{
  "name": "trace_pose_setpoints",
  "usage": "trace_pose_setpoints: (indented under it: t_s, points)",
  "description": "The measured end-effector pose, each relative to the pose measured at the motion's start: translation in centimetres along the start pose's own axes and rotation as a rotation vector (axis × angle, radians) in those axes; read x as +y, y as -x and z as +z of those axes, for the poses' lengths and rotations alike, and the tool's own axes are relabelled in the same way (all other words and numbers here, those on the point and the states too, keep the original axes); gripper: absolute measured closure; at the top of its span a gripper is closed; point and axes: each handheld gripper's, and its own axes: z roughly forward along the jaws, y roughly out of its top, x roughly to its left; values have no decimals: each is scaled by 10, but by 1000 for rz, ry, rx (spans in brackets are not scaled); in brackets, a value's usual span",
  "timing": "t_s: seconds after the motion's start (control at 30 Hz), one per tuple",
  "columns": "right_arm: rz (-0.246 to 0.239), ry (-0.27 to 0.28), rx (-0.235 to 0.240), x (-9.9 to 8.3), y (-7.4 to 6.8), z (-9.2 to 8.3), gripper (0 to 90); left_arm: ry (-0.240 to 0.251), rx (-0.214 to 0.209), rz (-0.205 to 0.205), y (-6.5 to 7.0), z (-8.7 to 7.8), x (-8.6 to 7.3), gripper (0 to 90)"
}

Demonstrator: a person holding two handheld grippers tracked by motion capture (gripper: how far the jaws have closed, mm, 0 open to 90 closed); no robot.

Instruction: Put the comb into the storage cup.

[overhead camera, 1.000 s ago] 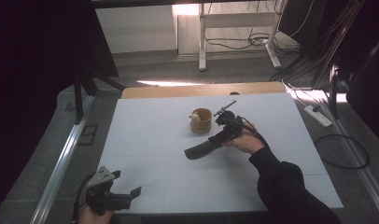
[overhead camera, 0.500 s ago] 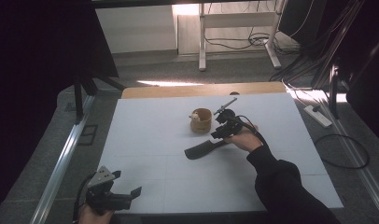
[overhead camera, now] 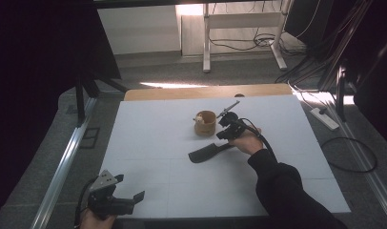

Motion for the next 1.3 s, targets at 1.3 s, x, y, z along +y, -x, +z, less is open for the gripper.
trace_pose_setpoints:
  t_s: [1.3]
  points:
    - [-22, -63, 22, -31, -3, 14, 900, -1, -1, 3, 1, 1, 0, 18]
